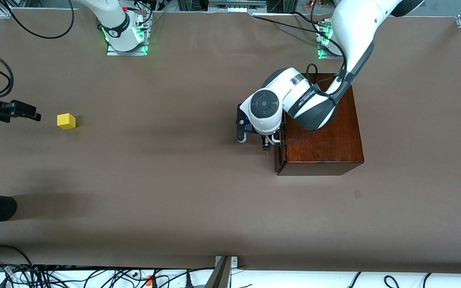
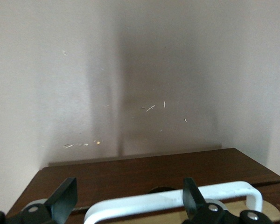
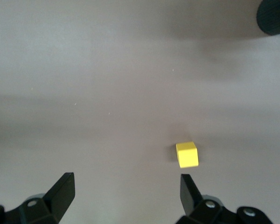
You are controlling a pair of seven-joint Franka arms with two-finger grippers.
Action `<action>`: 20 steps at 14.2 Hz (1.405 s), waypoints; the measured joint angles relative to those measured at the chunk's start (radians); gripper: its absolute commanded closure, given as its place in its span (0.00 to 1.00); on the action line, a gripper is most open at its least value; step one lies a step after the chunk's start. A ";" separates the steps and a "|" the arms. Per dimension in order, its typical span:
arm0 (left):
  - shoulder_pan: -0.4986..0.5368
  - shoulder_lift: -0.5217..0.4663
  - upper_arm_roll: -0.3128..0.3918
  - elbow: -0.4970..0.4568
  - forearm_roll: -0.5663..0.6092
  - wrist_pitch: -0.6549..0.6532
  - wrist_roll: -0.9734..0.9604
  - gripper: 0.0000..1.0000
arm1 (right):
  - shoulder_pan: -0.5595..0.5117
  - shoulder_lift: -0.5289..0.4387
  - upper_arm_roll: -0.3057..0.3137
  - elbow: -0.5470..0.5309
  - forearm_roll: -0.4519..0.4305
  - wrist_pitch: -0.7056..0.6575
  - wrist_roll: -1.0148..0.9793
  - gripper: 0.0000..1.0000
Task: Open drawer, take yellow block, close drawer
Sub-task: 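Open the right gripper to release the cube and withdraw both grippers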
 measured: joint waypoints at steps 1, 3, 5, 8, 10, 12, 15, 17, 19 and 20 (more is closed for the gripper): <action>0.001 -0.021 0.000 0.003 -0.035 -0.002 -0.017 0.00 | -0.011 -0.022 0.040 0.000 -0.033 -0.007 0.037 0.00; 0.009 -0.075 0.002 0.008 -0.103 -0.026 -0.100 0.00 | -0.097 -0.064 0.177 0.000 -0.076 -0.014 0.095 0.00; 0.037 -0.146 0.003 0.012 -0.115 -0.084 -0.237 0.00 | -0.251 -0.100 0.353 0.000 -0.093 -0.018 0.116 0.00; 0.104 -0.260 0.008 0.024 -0.115 -0.156 -0.395 0.00 | -0.445 -0.133 0.542 -0.001 -0.098 -0.042 0.154 0.00; 0.189 -0.321 0.013 0.027 -0.115 -0.183 -0.440 0.00 | -0.476 -0.144 0.580 -0.001 -0.119 -0.049 0.168 0.00; 0.286 -0.365 0.015 0.029 -0.115 -0.187 -0.451 0.00 | -0.477 -0.152 0.592 -0.001 -0.126 -0.049 0.175 0.00; 0.371 -0.411 0.033 0.029 -0.118 -0.188 -0.471 0.00 | -0.477 -0.159 0.594 -0.001 -0.126 -0.049 0.176 0.00; 0.372 -0.445 0.086 0.028 -0.145 -0.208 -0.549 0.00 | -0.475 -0.160 0.594 -0.001 -0.126 -0.049 0.209 0.00; 0.319 -0.493 0.225 0.006 -0.226 -0.232 -0.626 0.00 | -0.468 -0.160 0.594 -0.001 -0.126 -0.050 0.237 0.00; 0.275 -0.522 0.318 -0.019 -0.263 -0.234 -0.663 0.00 | -0.466 -0.160 0.594 -0.001 -0.126 -0.053 0.242 0.00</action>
